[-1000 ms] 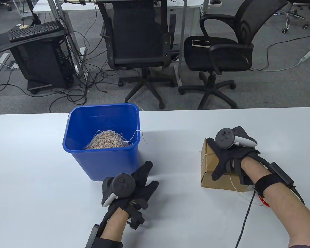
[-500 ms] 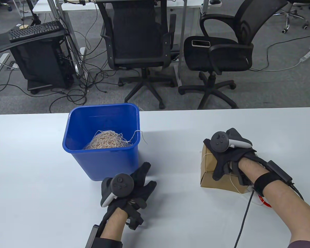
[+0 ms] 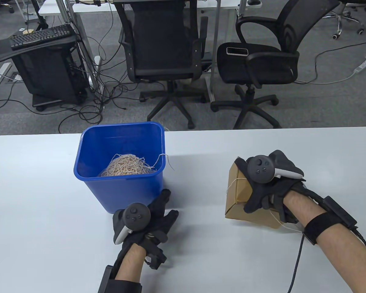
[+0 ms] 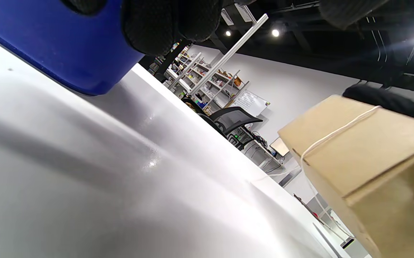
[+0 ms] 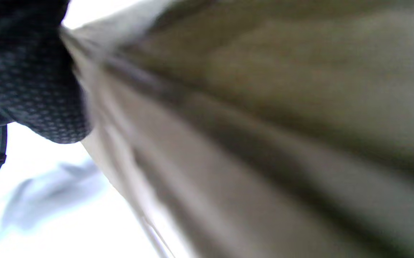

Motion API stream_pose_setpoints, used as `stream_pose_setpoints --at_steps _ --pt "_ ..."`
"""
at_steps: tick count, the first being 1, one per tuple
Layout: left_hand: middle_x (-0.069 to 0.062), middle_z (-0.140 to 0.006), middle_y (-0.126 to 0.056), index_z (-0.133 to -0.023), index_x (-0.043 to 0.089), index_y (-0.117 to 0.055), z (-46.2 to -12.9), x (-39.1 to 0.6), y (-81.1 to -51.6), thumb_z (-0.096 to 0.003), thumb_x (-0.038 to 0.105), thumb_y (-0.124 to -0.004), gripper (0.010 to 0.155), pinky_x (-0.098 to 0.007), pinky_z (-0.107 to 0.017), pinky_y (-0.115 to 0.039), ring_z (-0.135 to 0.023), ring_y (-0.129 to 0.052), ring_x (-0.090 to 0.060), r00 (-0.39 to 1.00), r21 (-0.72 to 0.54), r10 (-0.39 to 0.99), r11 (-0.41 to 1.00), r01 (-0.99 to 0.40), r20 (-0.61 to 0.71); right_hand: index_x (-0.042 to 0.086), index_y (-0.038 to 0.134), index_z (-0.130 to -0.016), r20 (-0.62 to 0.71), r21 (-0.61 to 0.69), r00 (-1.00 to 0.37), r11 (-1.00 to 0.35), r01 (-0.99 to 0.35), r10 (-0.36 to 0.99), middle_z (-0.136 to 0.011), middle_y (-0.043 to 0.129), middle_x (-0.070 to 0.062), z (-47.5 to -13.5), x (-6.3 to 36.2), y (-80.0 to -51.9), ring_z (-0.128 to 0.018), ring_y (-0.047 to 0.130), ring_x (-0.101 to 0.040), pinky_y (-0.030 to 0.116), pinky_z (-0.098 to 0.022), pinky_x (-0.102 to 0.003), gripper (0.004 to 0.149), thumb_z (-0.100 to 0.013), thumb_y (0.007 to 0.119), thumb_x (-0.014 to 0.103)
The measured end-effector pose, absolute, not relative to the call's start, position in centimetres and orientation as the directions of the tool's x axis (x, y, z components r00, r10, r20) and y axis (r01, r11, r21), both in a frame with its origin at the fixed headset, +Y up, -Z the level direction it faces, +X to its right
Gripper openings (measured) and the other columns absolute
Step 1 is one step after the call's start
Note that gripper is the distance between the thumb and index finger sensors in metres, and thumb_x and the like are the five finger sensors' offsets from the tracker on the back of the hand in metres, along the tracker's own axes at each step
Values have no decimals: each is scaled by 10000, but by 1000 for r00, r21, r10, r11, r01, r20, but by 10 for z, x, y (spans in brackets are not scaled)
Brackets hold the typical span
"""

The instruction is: Cut the packaging cotton rope with scissors

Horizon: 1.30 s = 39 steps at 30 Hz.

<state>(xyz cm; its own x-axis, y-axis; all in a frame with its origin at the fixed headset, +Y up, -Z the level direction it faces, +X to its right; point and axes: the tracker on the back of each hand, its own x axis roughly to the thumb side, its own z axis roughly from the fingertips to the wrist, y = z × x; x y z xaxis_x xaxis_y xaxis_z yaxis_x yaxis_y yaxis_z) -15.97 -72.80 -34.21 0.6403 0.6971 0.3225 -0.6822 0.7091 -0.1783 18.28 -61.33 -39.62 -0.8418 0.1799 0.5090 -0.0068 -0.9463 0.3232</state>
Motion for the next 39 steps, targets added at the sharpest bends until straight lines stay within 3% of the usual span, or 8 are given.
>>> stream_pose_setpoints --at_steps 5,11,25,29,35,39 --pt "-240 -1111 -505 -1144 199 -285 -341 -162 -728 -567 529 -651 758 -741 -625 -506 -926 -680 -546 610 -183 728 676 -714 313 113 119 -1085 576 331 -794 -944 12 192 -1078 221 -409 -364 141 -610 -952 354 -645 288 -635 -851 1369 -216 1043 628" --pt "-246 -1113 -494 -1144 197 -282 -341 -163 -728 -568 531 -649 760 -740 -623 -511 -925 -681 -546 580 -193 754 646 -738 308 105 119 -1084 618 368 -757 -929 39 212 -1075 222 -414 -339 98 -631 -949 356 -649 293 -632 -851 1368 -220 1039 631" --pt "-249 -1111 -501 -1146 199 -291 -342 -166 -728 -570 532 -645 754 -739 -621 -514 -922 -682 -550 550 -202 780 615 -762 297 88 124 -1081 644 427 -740 -893 138 194 -1067 208 -430 -335 48 -684 -936 349 -668 298 -620 -851 1352 -238 1020 651" --pt "-251 -1111 -499 -1146 194 -291 -342 -166 -728 -571 534 -644 756 -739 -622 -513 -924 -679 -550 549 -205 782 613 -763 296 109 32 -1062 664 454 -737 -851 262 127 -1064 67 -409 -335 43 -695 -944 205 -670 203 -610 -853 1348 -276 959 692" --pt "-249 -1112 -498 -1147 192 -294 -342 -167 -727 -570 536 -645 757 -740 -622 -512 -923 -678 -551 543 -211 787 607 -766 292 123 -29 -1039 602 537 -768 -822 187 219 -1042 -80 -349 -334 52 -696 -928 -10 -627 89 -565 -858 1339 -292 912 714" --pt "-251 -1111 -502 -1147 192 -304 -341 -168 -726 -570 535 -645 753 -739 -622 -513 -923 -681 -549 538 -209 790 603 -770 295 128 4 -1054 538 561 -762 -828 6 360 -1054 -61 -336 -333 71 -675 -933 10 -623 105 -567 -859 1317 -289 926 675"
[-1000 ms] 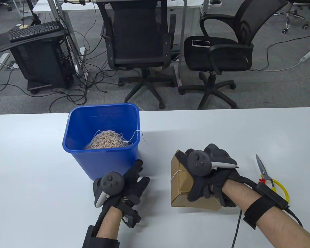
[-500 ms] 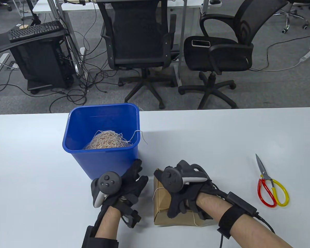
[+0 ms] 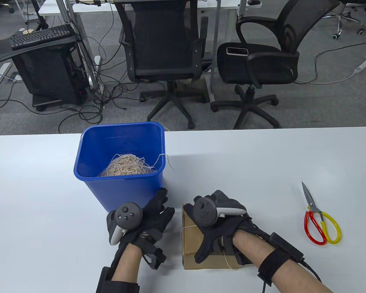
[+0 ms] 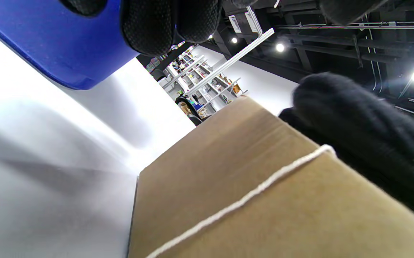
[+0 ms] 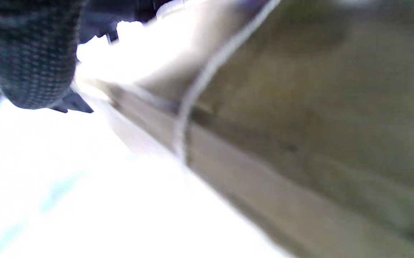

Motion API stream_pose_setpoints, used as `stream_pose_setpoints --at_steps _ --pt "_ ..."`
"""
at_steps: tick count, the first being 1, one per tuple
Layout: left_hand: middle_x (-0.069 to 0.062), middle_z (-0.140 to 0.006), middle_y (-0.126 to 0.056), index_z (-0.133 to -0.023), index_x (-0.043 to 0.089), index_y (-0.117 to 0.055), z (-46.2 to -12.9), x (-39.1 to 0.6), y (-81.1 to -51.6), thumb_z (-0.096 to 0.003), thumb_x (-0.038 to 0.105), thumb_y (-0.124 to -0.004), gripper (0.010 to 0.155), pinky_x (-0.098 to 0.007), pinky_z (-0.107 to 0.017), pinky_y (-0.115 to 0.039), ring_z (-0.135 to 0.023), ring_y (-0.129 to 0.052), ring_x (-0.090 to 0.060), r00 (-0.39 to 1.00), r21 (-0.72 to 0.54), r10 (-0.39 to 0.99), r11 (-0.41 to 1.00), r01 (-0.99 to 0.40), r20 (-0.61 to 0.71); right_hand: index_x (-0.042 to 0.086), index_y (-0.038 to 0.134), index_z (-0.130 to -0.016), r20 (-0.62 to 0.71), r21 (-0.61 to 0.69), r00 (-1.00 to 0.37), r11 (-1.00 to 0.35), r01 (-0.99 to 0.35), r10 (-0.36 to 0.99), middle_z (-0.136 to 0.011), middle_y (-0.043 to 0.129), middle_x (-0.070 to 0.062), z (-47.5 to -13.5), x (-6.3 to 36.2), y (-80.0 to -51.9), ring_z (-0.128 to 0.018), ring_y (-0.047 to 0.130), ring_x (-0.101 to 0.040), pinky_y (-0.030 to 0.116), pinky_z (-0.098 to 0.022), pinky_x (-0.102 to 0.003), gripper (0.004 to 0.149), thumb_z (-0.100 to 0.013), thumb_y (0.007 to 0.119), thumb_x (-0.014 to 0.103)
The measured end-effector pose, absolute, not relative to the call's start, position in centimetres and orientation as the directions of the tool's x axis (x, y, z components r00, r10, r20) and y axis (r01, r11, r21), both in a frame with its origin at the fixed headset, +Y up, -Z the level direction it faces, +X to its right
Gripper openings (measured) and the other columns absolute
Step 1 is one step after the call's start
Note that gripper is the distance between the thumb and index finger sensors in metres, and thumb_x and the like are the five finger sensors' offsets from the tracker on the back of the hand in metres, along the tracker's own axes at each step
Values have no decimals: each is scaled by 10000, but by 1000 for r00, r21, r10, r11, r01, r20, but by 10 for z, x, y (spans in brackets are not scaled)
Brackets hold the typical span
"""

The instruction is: Cut the packaging cotton rope with scissors

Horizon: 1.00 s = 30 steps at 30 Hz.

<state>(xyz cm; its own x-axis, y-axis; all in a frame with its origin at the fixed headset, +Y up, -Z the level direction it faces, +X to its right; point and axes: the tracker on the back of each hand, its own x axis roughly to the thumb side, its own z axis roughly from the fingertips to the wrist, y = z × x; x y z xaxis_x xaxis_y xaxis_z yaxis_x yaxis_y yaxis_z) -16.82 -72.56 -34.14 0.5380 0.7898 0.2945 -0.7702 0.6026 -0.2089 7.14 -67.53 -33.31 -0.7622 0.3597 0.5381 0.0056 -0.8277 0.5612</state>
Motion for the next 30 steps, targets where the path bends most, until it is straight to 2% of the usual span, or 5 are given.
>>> stream_pose_setpoints --at_steps 4,10,16,23,30 --pt "-251 -1110 -503 -1147 192 -310 -342 -169 -725 -571 535 -643 749 -739 -622 -512 -924 -680 -549 530 -212 796 595 -776 292 118 97 -1081 473 462 -748 -854 -238 465 -1093 41 -337 -332 111 -647 -959 122 -631 188 -584 -865 1257 -305 937 639" --pt "-253 -1105 -515 -1146 179 -331 -341 -170 -727 -572 531 -639 740 -738 -619 -518 -918 -686 -551 525 -213 802 587 -781 283 68 406 -1079 294 52 -740 -783 -619 605 -1083 456 -305 -328 205 -625 -778 731 -531 690 -459 -688 998 -350 1000 401" --pt "-258 -1099 -525 -1142 166 -351 -340 -169 -732 -575 521 -629 725 -738 -617 -519 -914 -690 -553 537 -228 800 594 -771 268 20 697 -968 -90 -134 -810 -813 -567 579 -877 776 -313 -332 291 -656 -504 899 -486 789 -243 -593 633 -440 916 291" --pt "-260 -1096 -530 -1141 164 -353 -341 -172 -734 -576 513 -621 716 -736 -616 -521 -910 -692 -553 542 -224 802 593 -774 251 16 661 -1000 -534 98 -815 -942 -322 223 -949 723 -336 -337 349 -704 -669 820 -566 757 -348 -638 730 -440 911 413" --pt "-262 -1096 -525 -1142 166 -347 -342 -170 -736 -577 509 -618 714 -737 -616 -520 -909 -692 -556 555 -232 795 604 -762 247 49 455 -1089 -635 356 -772 -896 -265 -24 -1077 551 -331 -339 363 -740 -853 633 -611 661 -490 -705 910 -432 915 481"
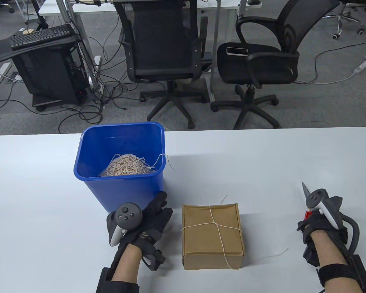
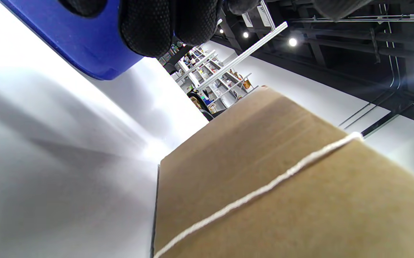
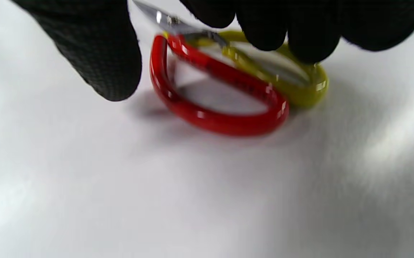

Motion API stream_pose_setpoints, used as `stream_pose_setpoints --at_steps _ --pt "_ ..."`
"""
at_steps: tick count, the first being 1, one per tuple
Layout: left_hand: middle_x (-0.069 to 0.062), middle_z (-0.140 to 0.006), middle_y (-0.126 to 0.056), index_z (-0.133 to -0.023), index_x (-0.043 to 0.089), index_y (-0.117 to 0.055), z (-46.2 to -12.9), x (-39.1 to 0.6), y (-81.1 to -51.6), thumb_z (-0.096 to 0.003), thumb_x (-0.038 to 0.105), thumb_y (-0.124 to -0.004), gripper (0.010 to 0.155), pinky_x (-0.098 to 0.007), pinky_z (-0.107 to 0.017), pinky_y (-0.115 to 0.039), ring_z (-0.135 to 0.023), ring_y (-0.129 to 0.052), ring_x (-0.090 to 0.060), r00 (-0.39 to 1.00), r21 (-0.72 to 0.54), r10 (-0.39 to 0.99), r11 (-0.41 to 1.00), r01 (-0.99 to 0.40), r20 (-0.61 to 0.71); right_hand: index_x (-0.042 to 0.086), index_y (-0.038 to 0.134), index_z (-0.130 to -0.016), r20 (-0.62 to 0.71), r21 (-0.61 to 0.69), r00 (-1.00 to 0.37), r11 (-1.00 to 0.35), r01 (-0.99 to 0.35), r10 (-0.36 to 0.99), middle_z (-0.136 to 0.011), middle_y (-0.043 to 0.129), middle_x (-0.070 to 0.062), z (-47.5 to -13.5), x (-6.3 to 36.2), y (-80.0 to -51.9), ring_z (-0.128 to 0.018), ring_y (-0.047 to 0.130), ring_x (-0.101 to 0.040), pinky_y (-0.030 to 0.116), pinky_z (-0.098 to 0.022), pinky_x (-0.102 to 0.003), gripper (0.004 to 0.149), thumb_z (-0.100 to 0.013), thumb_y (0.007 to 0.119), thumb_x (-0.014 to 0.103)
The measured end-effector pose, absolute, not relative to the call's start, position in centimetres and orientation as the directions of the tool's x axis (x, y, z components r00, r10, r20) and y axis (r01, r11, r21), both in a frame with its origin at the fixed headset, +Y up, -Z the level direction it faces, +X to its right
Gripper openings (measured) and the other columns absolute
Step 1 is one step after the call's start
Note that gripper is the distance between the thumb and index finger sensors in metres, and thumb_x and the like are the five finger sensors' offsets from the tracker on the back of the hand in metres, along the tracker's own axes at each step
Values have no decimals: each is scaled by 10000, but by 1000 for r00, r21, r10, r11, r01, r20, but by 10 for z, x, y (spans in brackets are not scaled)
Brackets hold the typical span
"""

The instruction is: Cut the packaging cotton rope with scissors

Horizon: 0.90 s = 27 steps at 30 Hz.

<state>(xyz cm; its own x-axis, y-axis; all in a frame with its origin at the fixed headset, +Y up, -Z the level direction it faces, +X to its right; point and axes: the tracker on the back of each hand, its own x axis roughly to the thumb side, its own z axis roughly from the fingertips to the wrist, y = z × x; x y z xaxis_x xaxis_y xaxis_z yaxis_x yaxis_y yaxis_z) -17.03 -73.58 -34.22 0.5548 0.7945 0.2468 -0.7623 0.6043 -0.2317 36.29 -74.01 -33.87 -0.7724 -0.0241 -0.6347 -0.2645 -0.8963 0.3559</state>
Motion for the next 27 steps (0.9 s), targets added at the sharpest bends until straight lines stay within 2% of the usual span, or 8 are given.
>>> stream_pose_setpoints --at_steps 3,6,10,13,16,19,23,27 --pt "-261 -1097 -525 -1142 165 -345 -342 -169 -737 -578 510 -617 715 -736 -616 -520 -910 -692 -555 562 -236 790 611 -756 244 16 388 -1084 -639 333 -769 -898 -289 10 -1053 559 -360 -341 362 -747 -870 589 -624 628 -526 -732 935 -439 904 454" --pt "-264 -1096 -524 -1141 166 -343 -342 -169 -738 -578 509 -616 714 -736 -616 -520 -909 -693 -555 566 -238 789 613 -753 241 9 414 -1074 -637 313 -771 -914 -258 0 -1027 600 -368 -342 359 -748 -870 641 -596 626 -544 -732 881 -444 896 391" --pt "-263 -1095 -524 -1142 165 -340 -341 -168 -738 -578 508 -616 715 -736 -616 -520 -909 -692 -555 566 -243 789 613 -752 239 24 362 -1070 -634 291 -773 -923 -253 13 -986 602 -413 -343 358 -749 -819 693 -613 604 -565 -744 893 -437 901 350" --pt "-262 -1096 -523 -1142 166 -339 -341 -167 -739 -578 508 -616 715 -737 -615 -520 -909 -692 -555 569 -247 787 615 -749 238 14 264 -1051 -653 275 -757 -920 -280 35 -952 579 -419 -343 361 -752 -759 713 -618 574 -543 -777 978 -434 917 400" --pt "-263 -1100 -509 -1142 170 -302 -341 -168 -738 -578 508 -614 728 -736 -615 -521 -909 -690 -556 566 -240 788 613 -752 240 39 235 -1036 -684 256 -726 -910 -325 67 -922 625 -345 -342 370 -752 -726 758 -553 546 -519 -825 1044 -408 949 470" --pt "-262 -1103 -501 -1142 174 -304 -341 -168 -738 -578 509 -614 725 -736 -617 -518 -909 -689 -556 561 -241 792 609 -756 240 47 281 -1019 -701 161 -690 -903 -398 179 -895 657 -329 -337 378 -751 -663 785 -529 560 -481 -856 1055 -374 983 500" --pt "-263 -1104 -497 -1142 178 -297 -342 -167 -739 -578 508 -613 726 -737 -618 -516 -912 -686 -555 558 -245 795 605 -757 239 67 336 -1000 -659 -2 -674 -896 -443 335 -859 693 -325 -332 380 -742 -562 869 -450 665 -460 -808 1044 -340 1009 518" --pt "-263 -1104 -496 -1143 178 -294 -342 -167 -739 -580 508 -611 726 -735 -619 -516 -912 -684 -556 561 -245 792 609 -755 239 94 356 -1000 -480 -136 -683 -816 -562 551 -871 703 -311 -332 372 -730 -526 859 -426 691 -468 -751 1026 -328 1016 500"
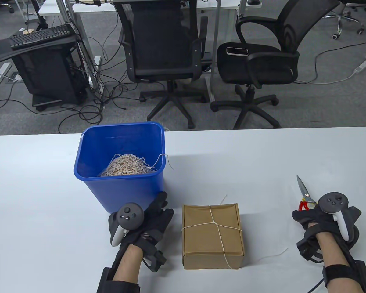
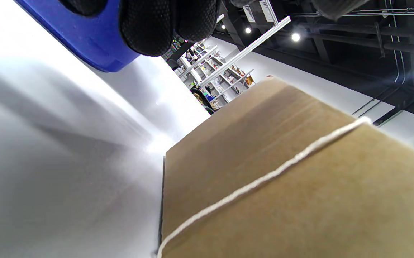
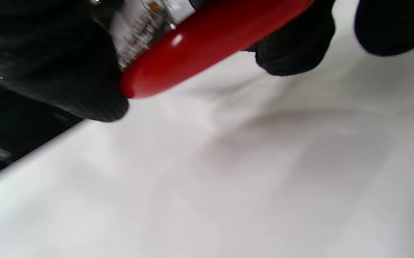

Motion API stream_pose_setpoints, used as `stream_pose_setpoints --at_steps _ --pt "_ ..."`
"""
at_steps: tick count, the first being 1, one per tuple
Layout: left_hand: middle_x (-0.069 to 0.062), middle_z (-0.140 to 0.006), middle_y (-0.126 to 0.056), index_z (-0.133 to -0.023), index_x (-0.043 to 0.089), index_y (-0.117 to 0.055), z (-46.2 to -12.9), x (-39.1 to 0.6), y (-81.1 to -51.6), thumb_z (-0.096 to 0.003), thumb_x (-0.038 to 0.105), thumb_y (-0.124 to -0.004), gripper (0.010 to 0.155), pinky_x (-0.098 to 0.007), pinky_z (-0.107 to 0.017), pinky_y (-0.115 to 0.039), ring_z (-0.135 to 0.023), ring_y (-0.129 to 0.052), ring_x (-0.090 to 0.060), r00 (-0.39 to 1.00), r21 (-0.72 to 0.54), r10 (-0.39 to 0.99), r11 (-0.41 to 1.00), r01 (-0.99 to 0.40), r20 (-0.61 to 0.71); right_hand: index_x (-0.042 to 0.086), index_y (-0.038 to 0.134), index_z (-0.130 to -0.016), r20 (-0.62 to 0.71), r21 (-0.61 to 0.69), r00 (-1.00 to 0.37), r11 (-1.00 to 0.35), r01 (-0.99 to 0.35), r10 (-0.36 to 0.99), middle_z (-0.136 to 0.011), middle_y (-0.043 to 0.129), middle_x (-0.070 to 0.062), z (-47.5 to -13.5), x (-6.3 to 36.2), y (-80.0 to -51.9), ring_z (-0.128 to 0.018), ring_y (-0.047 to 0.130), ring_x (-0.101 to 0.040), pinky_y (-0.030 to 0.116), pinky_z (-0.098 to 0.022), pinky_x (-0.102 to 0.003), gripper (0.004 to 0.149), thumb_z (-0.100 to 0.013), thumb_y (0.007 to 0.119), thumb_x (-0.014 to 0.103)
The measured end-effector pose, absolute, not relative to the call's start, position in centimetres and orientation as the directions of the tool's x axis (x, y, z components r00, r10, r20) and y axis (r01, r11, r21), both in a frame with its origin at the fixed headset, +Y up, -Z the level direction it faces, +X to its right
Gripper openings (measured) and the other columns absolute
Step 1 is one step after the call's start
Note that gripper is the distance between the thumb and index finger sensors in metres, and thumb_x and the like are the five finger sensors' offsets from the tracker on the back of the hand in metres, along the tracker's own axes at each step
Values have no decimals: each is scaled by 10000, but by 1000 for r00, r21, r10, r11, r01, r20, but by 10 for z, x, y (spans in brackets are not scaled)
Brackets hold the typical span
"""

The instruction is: Cut the packaging cotton rope with scissors

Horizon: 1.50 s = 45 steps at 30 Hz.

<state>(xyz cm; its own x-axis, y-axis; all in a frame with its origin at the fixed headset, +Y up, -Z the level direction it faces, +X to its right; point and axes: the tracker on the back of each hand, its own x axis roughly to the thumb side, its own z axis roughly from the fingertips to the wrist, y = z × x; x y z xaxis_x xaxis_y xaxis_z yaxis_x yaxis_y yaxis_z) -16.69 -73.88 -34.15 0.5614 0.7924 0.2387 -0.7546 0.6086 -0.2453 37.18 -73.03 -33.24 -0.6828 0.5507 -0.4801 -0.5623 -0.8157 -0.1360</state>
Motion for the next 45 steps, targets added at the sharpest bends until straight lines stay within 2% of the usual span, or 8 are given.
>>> stream_pose_setpoints --at_steps 6,9,17,19,21,26,33,45 --pt "-264 -1103 -498 -1142 175 -293 -341 -167 -739 -579 506 -609 725 -735 -618 -517 -912 -686 -554 559 -245 794 607 -756 239 42 340 -1021 -231 -249 -420 -471 -846 878 -832 732 -305 -332 346 -724 -501 877 -406 699 -438 -721 810 -427 835 281" --pt "-264 -1102 -499 -1142 172 -293 -341 -167 -739 -580 507 -609 726 -735 -617 -518 -911 -686 -555 555 -245 797 602 -760 239 38 358 -1025 -136 -245 -167 -196 -950 977 -805 759 -289 -331 331 -727 -469 879 -394 708 -423 -717 822 -407 876 200" --pt "-262 -1102 -499 -1142 173 -291 -341 -165 -738 -580 506 -607 725 -735 -617 -518 -911 -686 -554 534 -250 808 586 -771 248 6 635 -959 -11 -153 -134 -134 -979 991 -414 988 -109 -333 306 -718 -51 1005 -203 904 -203 -593 755 -346 996 258" --pt "-261 -1104 -497 -1142 175 -290 -341 -165 -737 -580 506 -608 725 -735 -618 -518 -912 -685 -553 521 -251 815 575 -779 252 22 618 -976 -1 -141 -172 -170 -975 985 -457 994 -107 -332 302 -714 -190 1074 -252 867 -309 -650 783 -329 994 254" --pt "-258 -1103 -500 -1142 176 -293 -341 -163 -735 -579 507 -608 725 -733 -619 -518 -912 -686 -553 504 -253 824 561 -788 259 59 537 -1020 -3 -53 -161 -161 -985 987 -574 925 -95 -331 297 -710 -589 985 -407 663 -478 -767 802 -358 959 221" --pt "-256 -1107 -497 -1143 180 -295 -340 -158 -732 -577 512 -616 731 -736 -621 -515 -921 -679 -551 485 -270 827 555 -787 284 28 504 -1036 25 24 -68 -69 -997 997 -647 879 -164 -326 284 -705 -657 924 -485 529 -468 -855 916 -324 1018 293" --pt "-256 -1147 -380 -1152 202 -240 -337 -146 -730 -564 566 -673 816 -749 -648 -460 -1011 -521 -558 532 -337 781 622 -707 327 38 395 -1089 -21 362 -308 -280 -889 951 -789 766 -203 -325 267 -690 -772 799 -502 428 -487 -893 1109 -315 1016 532" --pt "-248 -1175 -253 -1165 258 -230 -334 -127 -737 -532 646 -751 907 -761 -669 -416 -1059 -410 -562 654 -451 659 744 -493 371 -16 512 -1067 -117 743 -705 -410 -529 699 -715 807 -268 -343 246 -671 -699 824 -539 411 -462 -914 1071 -300 1049 504"
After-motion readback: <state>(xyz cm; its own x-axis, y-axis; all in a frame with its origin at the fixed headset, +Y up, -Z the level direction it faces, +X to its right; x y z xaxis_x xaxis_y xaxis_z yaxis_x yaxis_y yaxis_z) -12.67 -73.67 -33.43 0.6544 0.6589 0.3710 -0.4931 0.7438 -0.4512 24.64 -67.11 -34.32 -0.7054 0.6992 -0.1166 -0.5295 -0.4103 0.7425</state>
